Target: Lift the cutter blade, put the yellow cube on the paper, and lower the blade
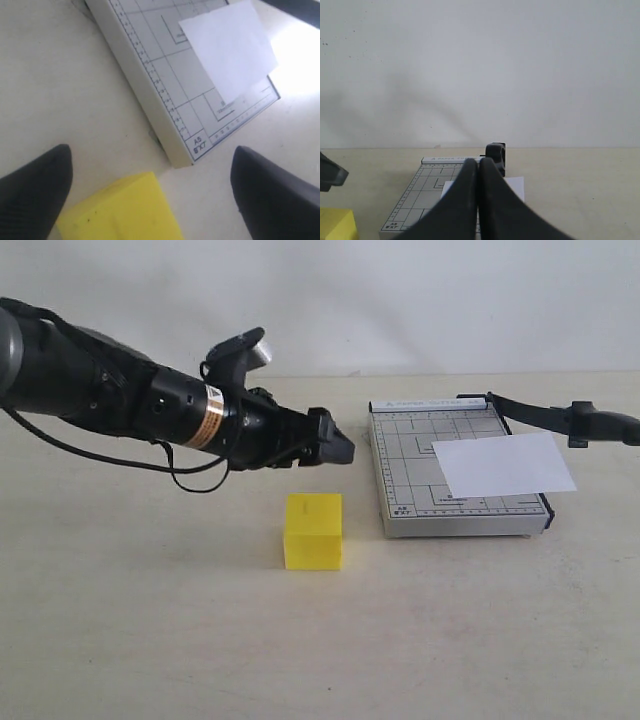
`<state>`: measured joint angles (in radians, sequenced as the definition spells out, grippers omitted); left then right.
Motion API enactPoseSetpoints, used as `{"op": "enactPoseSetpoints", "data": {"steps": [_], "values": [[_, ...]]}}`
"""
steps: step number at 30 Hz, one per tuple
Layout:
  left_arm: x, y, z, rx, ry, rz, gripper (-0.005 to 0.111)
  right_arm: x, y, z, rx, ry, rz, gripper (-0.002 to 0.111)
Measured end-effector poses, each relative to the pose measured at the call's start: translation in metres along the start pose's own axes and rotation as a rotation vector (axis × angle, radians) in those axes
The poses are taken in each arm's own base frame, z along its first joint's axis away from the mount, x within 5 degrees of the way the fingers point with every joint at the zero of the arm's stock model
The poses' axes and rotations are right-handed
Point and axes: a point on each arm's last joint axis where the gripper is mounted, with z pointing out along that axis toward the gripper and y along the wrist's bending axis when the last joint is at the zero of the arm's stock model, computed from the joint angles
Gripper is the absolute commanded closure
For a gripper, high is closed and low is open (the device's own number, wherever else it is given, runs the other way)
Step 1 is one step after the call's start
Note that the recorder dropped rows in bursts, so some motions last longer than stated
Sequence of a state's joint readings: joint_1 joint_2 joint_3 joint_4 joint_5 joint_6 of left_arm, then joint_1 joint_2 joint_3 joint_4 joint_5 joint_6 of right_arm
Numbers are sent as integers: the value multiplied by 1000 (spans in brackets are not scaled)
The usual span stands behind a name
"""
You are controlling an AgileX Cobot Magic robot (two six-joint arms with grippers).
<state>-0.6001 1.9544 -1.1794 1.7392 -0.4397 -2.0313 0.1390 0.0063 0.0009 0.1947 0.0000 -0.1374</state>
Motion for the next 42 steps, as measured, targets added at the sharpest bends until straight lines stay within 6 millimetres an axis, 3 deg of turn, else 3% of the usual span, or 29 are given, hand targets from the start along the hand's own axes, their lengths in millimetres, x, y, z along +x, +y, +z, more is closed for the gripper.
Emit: {"op": "enactPoseSetpoints", "data": {"steps": [6,10,19,23,33,42], "values": [[-16,1,-23,8,-59,-57,25,0,0,0,0,0,0,108],[-17,0,-25,12,-65,-56,25,0,0,0,0,0,0,108],[12,20,-37,-193,-64,17,25,0,0,0,0,0,0,108],[7,12,-48,-191,-95,54,25,0,0,0,0,0,0,108],[21,-31,-29,-215,-93,172,25,0,0,0,0,0,0,108],[35,-43,-22,-321,-109,259,25,0,0,0,0,0,0,108]]}}
